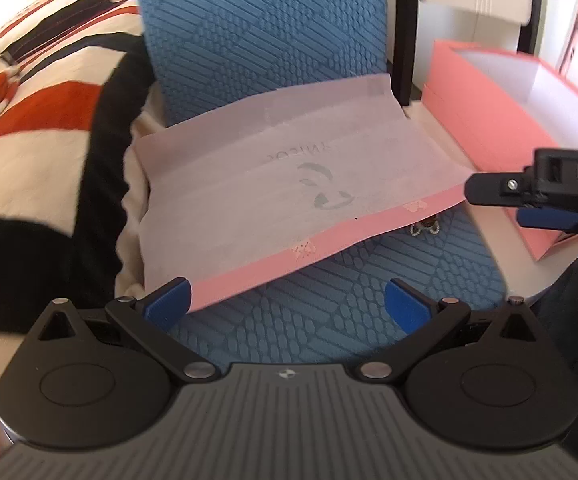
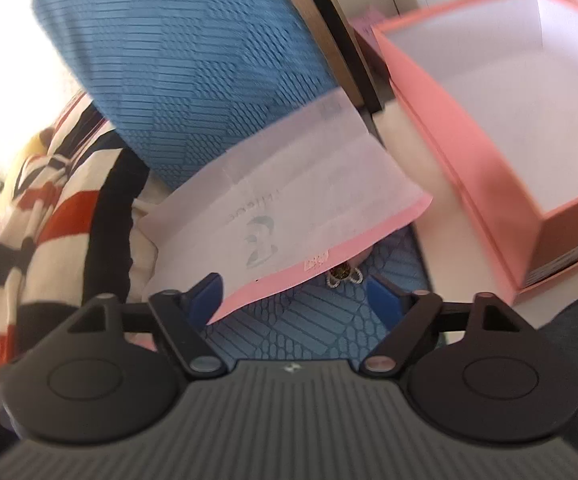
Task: Organize objects
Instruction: 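Lower right gripper onto the pink strip while left gripper grasps the white paper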
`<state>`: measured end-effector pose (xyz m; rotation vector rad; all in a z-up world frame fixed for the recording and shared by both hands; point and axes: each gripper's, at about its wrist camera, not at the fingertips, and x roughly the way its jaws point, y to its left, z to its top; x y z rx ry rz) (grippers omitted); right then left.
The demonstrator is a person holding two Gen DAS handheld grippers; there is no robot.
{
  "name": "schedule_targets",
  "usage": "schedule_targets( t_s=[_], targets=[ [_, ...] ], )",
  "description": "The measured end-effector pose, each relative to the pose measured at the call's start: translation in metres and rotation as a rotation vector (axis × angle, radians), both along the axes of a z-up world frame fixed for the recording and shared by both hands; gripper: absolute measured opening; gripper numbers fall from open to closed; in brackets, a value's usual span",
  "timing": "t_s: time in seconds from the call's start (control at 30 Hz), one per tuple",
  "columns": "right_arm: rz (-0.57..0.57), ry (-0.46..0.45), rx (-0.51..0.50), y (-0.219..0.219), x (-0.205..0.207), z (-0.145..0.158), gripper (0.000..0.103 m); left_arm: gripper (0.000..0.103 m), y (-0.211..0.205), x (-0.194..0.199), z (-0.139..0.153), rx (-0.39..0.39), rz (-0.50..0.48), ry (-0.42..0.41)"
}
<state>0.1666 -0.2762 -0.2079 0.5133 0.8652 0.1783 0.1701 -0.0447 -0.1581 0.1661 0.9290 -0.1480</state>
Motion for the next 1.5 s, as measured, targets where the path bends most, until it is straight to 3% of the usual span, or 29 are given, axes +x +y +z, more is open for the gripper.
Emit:
schedule_targets(
  t_s=[0.33, 0.93, 1.0, 1.1, 1.13, 1.17, 1.3, 1.4, 1.5],
  targets=[
    [-0.021, 0.096, 0.179, -0.006, 0.033, -0.035, 0.068, 0.103, -0.016, 0.041, -0.035, 0.097, -0.1, 0.06],
    [-0.124, 0.228, 0.353, -0.004, 0.06, -0.074, 0.068, 0.103, -0.013, 0.07, -0.072, 0.099, -0.176, 0.123],
    [-0.122, 0.222, 0.356, -0.003, 0.062, -0.074, 0.063, 0.103, -0.012, 0.072, -0.074, 0.094, -0.178, 0.122],
    [-0.111, 0.215, 0.34, 0.001, 0.066, -0.072, 0.037, 0.103, -0.01, 0.073, -0.075, 0.077, -0.189, 0.118],
    [-0.103, 0.213, 0.322, 0.003, 0.067, -0.071, 0.022, 0.103, -0.01, 0.074, -0.075, 0.07, -0.191, 0.11],
    [-0.097, 0.208, 0.306, 0.003, 0.068, -0.069, 0.016, 0.103, -0.009, 0.074, -0.074, 0.064, -0.195, 0.103],
    [-0.086, 0.175, 0.279, 0.002, 0.066, -0.063, 0.012, 0.102, -0.009, 0.074, -0.069, 0.07, -0.223, 0.066],
    [-0.083, 0.148, 0.251, 0.0, 0.065, -0.057, 0.01, 0.093, -0.007, 0.072, -0.062, 0.062, -0.241, 0.053],
    [-0.088, 0.12, 0.232, -0.005, 0.065, -0.052, 0.008, 0.083, 0.002, 0.073, -0.057, 0.001, -0.247, 0.072]
  ],
)
